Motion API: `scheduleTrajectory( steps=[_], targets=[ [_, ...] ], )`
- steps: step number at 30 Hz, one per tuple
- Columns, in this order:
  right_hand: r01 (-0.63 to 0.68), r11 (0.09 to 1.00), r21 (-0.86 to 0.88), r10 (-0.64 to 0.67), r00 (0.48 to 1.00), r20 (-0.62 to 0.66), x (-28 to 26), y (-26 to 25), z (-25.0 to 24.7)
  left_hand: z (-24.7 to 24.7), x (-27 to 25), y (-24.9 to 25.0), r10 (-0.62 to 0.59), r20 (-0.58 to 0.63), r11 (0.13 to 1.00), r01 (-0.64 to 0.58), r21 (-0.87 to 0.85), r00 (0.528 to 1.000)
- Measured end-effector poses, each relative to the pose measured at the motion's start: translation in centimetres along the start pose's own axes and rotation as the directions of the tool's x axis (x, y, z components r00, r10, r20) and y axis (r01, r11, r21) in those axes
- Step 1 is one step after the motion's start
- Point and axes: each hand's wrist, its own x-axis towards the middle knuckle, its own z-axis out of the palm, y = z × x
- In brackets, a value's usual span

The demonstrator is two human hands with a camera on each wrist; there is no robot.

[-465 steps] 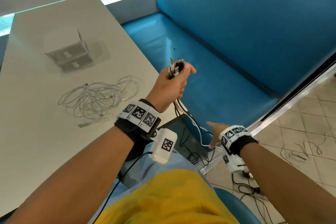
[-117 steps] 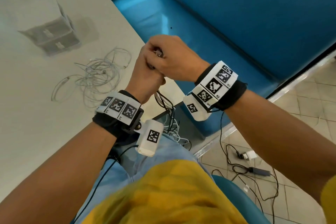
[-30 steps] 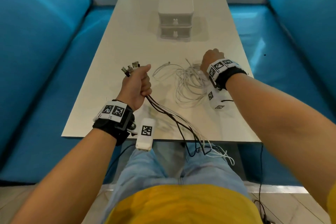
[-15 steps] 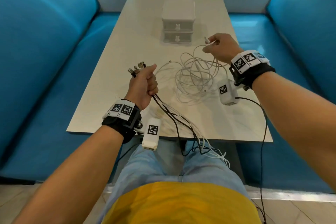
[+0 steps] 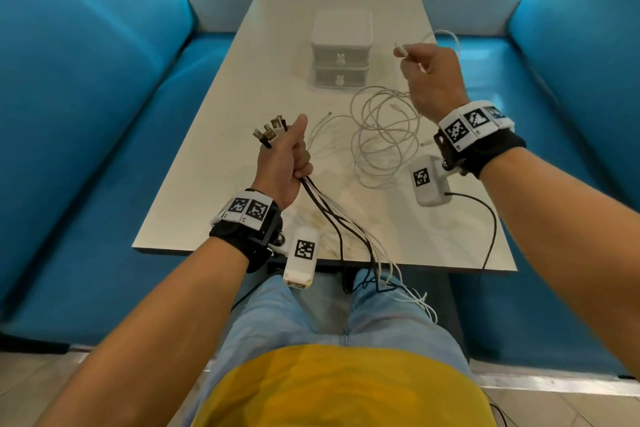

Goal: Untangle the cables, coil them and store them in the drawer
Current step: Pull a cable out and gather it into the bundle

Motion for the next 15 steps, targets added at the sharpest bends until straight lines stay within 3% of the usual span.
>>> scheduleTrajectory(
  steps=[4,8,15],
  targets=[
    [0.1,0.983,0.152,-0.115,0.989,0.096,-3.5,-1.0,1.3,1.7,0.1,-0.2,0.057,0.019,0.998,-0.058,0.028,0.998],
    [0.208,0.977,0.038,-0.211,0.952,0.22,-7.1,-1.4,3.0,3.5,0.1,-0.2,0.097,0.093,0.991,-0.105,0.078,0.991],
    [0.208,0.974,0.086,-0.219,0.963,0.159,-9.0,-1.1,4.5,3.9,-0.1,-0.9,0.116,0.006,0.98,-0.115,0.161,0.993]
  ],
)
